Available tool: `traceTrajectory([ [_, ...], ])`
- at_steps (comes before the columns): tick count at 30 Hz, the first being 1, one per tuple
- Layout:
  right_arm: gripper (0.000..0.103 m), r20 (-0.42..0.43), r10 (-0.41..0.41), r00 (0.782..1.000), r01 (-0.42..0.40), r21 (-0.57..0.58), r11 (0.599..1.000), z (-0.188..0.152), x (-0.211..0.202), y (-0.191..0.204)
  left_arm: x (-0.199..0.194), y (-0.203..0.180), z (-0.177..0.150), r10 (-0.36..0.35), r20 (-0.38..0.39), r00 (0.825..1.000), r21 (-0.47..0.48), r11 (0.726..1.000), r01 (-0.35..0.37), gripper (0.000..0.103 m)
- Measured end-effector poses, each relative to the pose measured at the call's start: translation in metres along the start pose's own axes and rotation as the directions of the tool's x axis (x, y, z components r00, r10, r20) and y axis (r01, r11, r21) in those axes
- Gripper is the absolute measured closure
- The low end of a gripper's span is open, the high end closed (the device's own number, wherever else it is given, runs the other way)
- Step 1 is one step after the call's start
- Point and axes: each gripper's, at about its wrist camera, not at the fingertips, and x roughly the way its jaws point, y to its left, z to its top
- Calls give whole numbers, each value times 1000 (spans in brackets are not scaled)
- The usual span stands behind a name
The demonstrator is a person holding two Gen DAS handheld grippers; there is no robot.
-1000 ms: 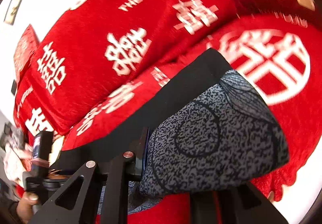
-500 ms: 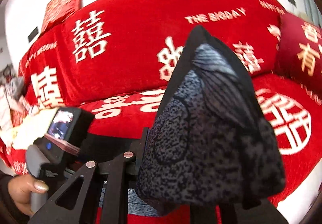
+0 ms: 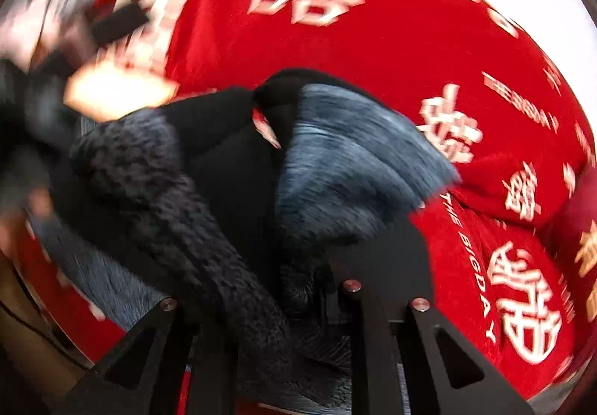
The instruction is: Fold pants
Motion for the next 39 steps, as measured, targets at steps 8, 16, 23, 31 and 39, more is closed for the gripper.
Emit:
traceTrajectory([
  [8,26,-67,-43,997,33,-143,989,-9,-10,40,-5,19,-3,-27,16,1000,-32,999,28,0],
  [16,19,38,262,964,-262,285,922,-22,-70,-67,-23,-11,-2,-80,37,996,38,996,79,0],
  [23,20,-39,517,855,-321,744,586,-110,7,-144,21,-58,-26,131,-31,991,210,970,-122,0],
  [31,19,31,440,897,-349,662,664,-72,-17,-162,3,-50,-29,105,-7,994,159,982,-102,0],
  [39,17,-142,378,915,-246,546,801,-11,72,-163,15,-49,-42,99,-48,994,171,981,-89,0],
])
